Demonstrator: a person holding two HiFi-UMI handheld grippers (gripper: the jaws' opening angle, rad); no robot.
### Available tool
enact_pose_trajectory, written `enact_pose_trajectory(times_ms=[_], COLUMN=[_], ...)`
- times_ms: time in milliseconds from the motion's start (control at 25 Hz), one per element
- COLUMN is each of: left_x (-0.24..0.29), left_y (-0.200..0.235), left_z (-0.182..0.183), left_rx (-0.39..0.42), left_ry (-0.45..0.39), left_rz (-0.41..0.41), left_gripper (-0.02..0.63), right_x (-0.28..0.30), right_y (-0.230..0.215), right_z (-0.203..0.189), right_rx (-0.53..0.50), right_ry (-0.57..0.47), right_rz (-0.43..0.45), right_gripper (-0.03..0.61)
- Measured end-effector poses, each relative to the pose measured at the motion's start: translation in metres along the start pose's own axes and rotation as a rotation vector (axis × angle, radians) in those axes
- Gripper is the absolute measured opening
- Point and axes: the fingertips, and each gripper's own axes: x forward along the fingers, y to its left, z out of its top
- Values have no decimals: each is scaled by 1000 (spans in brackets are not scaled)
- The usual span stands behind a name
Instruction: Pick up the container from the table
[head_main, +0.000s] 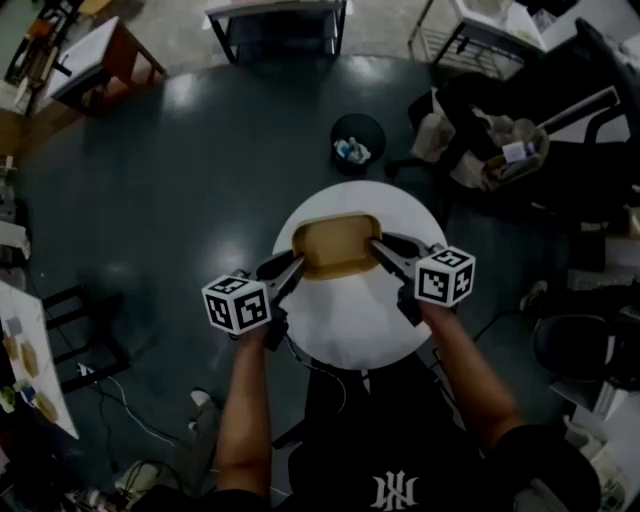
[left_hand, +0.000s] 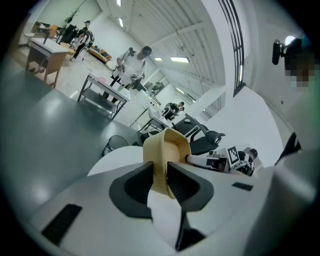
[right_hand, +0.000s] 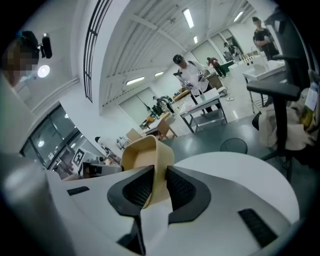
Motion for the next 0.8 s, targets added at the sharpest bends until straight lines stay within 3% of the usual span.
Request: enact_pose_trajectory(times_ms=[320, 800], left_x=[-41, -97], left_y=[-72, -173], left_z=[83, 142], left_rx=[144, 375], left_ry=[-109, -221], left_rz=[-63, -112], left_gripper=[88, 89], right_x=[-43, -111], right_y=[67, 140], right_z=[88, 154], right_rx=[-143, -309], right_ry=[-140, -302], right_rz=[16, 66], right_gripper=[97, 92])
